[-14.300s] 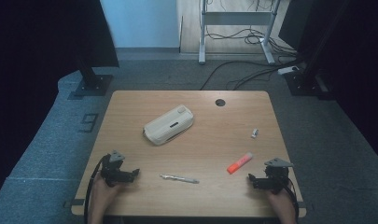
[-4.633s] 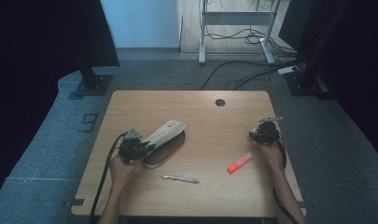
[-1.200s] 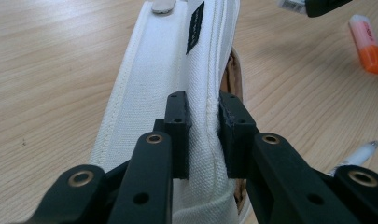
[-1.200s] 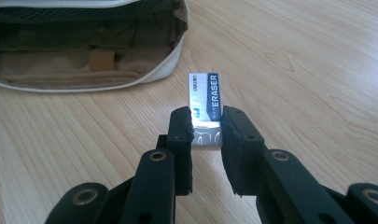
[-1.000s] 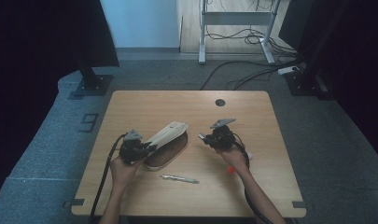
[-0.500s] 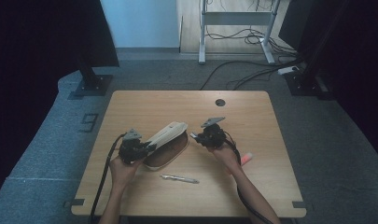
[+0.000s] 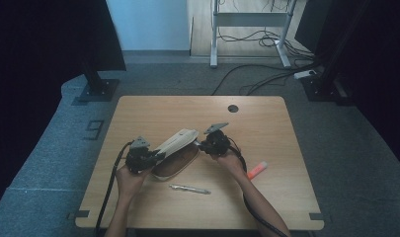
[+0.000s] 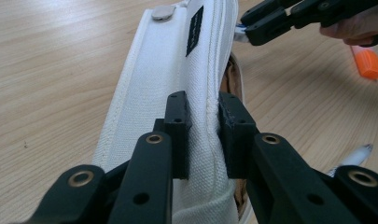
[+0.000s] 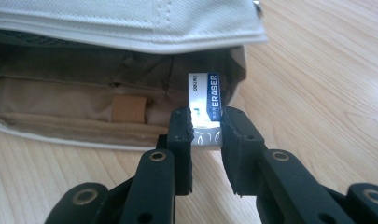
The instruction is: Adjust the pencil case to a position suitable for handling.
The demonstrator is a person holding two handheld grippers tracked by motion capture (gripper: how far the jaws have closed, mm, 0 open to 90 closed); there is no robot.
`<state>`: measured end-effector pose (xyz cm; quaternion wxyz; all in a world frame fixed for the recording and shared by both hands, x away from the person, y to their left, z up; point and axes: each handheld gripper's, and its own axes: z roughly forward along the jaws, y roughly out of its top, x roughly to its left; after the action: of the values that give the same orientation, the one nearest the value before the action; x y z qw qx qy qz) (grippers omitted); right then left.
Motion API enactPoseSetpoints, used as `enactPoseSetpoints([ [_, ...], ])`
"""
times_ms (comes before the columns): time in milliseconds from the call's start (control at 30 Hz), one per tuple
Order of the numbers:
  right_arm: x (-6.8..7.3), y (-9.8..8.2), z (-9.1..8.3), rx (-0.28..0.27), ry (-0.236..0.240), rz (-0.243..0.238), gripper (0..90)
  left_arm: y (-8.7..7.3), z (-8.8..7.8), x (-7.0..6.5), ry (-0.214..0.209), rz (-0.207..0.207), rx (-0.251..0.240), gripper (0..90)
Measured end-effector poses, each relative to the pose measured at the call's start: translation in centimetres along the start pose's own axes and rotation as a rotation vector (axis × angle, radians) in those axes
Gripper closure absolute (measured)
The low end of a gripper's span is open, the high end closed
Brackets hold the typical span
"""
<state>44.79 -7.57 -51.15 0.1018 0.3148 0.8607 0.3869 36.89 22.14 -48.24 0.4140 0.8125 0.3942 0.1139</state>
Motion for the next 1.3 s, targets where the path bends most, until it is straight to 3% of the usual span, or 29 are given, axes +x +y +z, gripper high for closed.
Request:
enactPoseSetpoints([
  [500, 0.6, 0.7, 3.0, 0.026, 0.008, -0.007, 72.2, 0.0, 0.1, 0.0, -0.015, 0.006, 0.003, 75.4],
  [1200, 0.3, 1.6, 4.8, 0.031, -0.019, -0.01, 71.4, 0.1, 0.2, -0.1, -0.028, 0.01, 0.01, 75.2],
  [1300, 0.3, 1.7, 5.0, 0.035, -0.02, -0.014, 65.6, 0.1, 0.2, -0.2, -0.027, 0.015, 0.01, 75.1],
])
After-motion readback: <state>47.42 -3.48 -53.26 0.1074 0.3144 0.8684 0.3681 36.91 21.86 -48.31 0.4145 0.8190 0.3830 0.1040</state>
